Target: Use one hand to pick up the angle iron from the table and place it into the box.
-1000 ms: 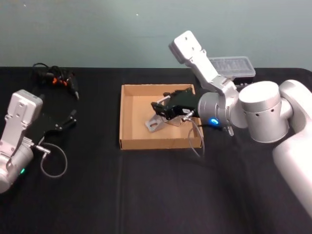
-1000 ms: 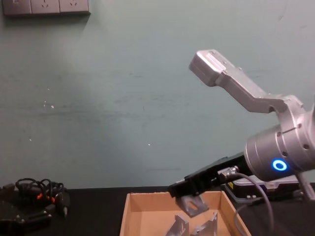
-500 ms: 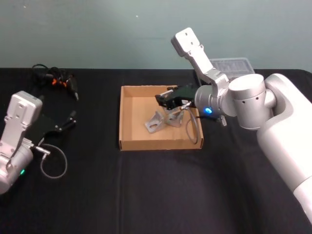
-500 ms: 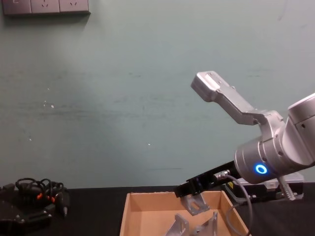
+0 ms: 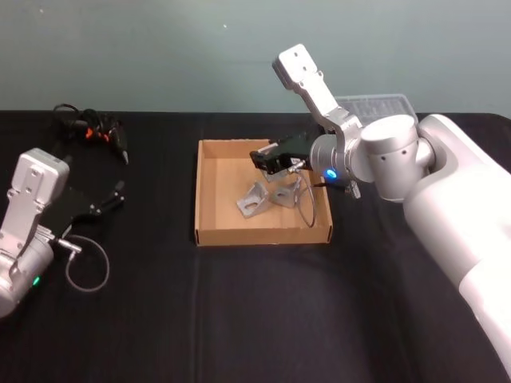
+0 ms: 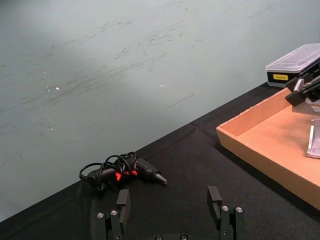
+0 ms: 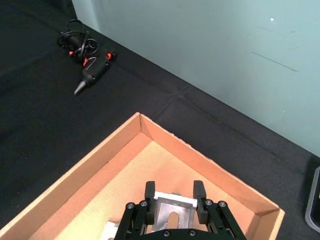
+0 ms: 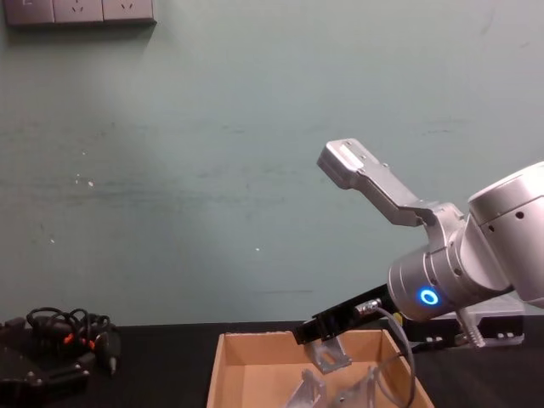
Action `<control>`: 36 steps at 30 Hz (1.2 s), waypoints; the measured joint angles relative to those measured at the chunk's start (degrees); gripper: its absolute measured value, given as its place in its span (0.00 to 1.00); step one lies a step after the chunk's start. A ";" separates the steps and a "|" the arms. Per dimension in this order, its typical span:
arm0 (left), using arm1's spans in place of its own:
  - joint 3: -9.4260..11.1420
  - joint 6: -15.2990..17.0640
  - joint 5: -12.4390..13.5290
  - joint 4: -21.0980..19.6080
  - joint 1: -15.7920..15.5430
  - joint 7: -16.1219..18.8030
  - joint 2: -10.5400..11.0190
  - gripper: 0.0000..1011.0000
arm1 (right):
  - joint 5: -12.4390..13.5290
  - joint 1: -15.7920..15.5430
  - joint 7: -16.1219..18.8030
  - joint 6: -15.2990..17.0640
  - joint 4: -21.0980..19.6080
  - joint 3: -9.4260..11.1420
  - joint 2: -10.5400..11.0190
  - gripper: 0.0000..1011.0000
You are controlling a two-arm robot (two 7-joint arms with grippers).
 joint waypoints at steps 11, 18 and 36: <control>0.00 0.00 0.00 0.00 0.00 0.00 0.00 1.00 | -0.02 -0.23 0.02 0.15 -0.52 0.00 0.13 0.48; 0.00 0.00 0.00 0.00 0.00 0.00 0.00 1.00 | 0.00 -0.34 0.01 0.25 -0.76 0.03 0.19 0.71; 0.00 0.00 0.00 0.00 0.00 0.00 0.00 1.00 | 0.04 -0.46 0.00 0.41 -1.00 0.07 0.27 0.99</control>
